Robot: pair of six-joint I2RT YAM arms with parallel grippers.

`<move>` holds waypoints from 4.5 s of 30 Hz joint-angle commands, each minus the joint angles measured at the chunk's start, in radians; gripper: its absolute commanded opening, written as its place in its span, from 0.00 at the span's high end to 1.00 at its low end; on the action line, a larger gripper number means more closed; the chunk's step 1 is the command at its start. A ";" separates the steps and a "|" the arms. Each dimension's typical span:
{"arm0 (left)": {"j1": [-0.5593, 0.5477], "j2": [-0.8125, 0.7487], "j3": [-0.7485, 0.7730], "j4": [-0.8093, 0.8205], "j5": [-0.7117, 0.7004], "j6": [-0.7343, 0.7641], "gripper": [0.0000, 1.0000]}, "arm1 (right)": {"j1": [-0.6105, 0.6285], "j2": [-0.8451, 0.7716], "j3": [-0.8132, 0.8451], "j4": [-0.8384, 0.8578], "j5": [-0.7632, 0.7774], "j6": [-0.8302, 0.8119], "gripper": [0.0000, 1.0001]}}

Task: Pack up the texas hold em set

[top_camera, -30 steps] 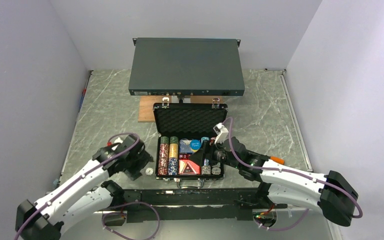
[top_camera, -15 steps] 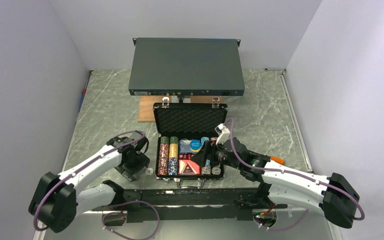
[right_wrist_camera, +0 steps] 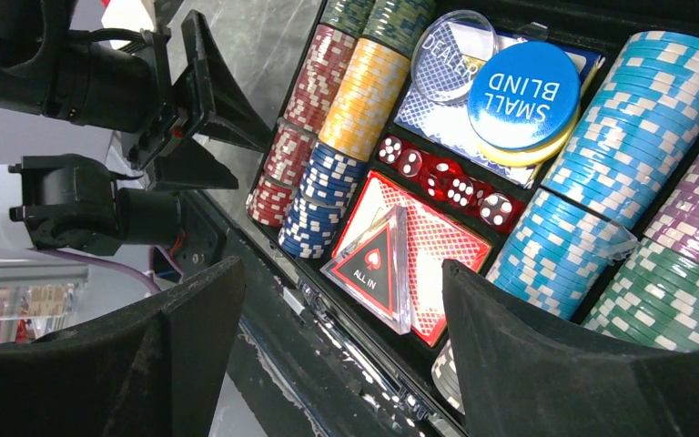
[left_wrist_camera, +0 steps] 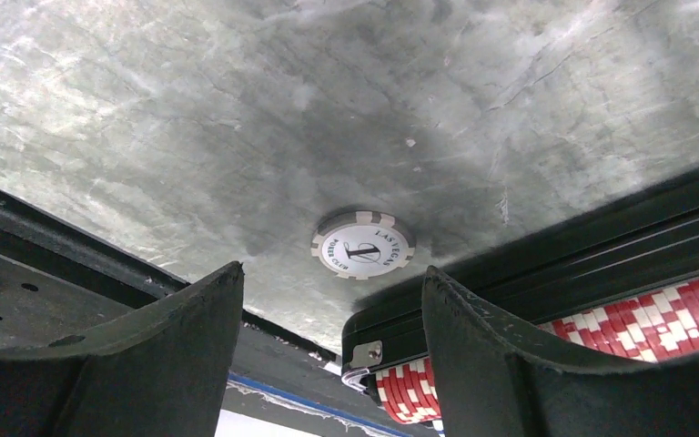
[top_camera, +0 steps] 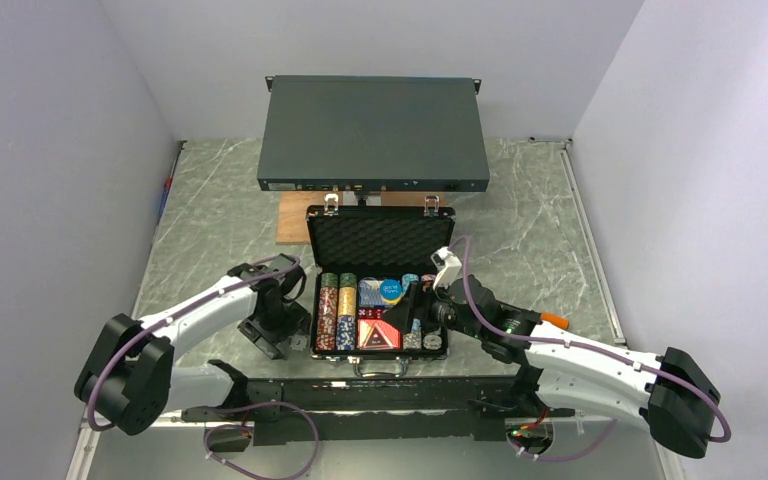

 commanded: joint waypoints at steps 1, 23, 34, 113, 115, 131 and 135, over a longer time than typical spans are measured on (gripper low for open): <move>-0.006 0.032 0.012 0.032 0.042 -0.037 0.26 | 0.004 -0.015 0.006 0.022 0.020 -0.005 0.19; -0.030 0.139 0.003 0.071 -0.021 -0.047 0.32 | 0.004 -0.035 -0.012 0.022 0.019 0.004 0.19; -0.029 0.179 0.005 0.086 -0.092 -0.010 0.43 | 0.004 -0.025 -0.015 0.031 0.013 0.007 0.19; -0.252 0.128 0.376 0.426 0.257 0.021 0.68 | 0.045 0.110 0.070 0.149 0.139 -0.001 0.34; -0.259 0.142 0.384 0.427 0.258 0.019 0.68 | 0.044 0.100 0.068 0.131 0.181 0.021 0.40; -0.290 0.132 0.364 0.430 0.230 -0.015 0.70 | 0.045 0.117 0.043 0.189 0.195 0.087 0.56; -0.291 0.111 0.352 0.436 0.228 -0.016 0.69 | 0.045 0.126 0.039 0.208 0.181 0.086 0.59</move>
